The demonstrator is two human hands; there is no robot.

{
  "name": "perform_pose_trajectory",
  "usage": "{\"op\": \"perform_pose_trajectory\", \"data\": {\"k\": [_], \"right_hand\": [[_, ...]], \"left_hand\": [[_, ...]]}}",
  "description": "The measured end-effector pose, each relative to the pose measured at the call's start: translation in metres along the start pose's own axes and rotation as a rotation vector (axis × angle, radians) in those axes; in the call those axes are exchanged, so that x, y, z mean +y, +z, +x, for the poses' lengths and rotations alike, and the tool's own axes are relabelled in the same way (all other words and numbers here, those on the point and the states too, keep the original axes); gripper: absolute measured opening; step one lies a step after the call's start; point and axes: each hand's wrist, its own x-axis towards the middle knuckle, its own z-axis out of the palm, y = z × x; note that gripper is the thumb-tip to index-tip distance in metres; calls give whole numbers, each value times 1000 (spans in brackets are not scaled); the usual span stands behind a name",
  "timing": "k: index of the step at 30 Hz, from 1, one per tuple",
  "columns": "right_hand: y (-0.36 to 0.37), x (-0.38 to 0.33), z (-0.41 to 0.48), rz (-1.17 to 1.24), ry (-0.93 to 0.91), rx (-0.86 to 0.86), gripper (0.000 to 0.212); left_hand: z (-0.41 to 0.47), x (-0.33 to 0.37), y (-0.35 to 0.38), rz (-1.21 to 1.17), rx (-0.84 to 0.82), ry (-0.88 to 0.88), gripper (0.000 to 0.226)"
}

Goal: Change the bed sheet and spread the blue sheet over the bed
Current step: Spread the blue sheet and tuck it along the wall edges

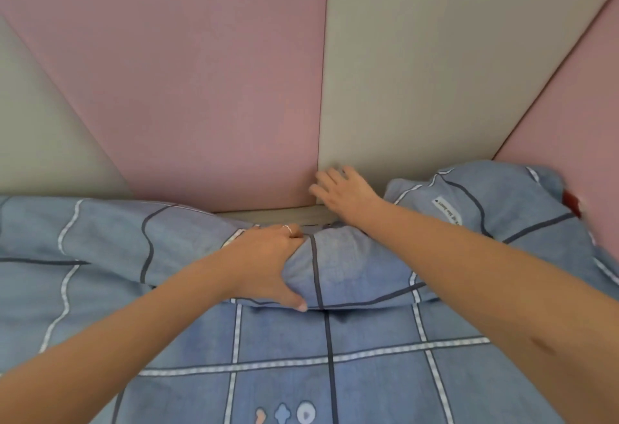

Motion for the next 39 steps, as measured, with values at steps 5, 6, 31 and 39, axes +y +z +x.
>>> {"op": "perform_pose_trajectory", "data": {"k": [5, 6, 31, 39], "right_hand": [[-12, -3, -10, 205, -127, -288, 22], [-10, -1, -14, 315, -45, -401, 22], [-3, 124, -57, 590, 140, -968, 91], [29, 132, -29, 774, 489, -942, 8]], "left_hand": [[5, 5, 2, 12, -69, -32, 67], [4, 7, 4, 26, -77, -32, 66], [55, -17, -15, -614, -305, -123, 48], [117, -57, -30, -497, -237, -239, 55]]}}
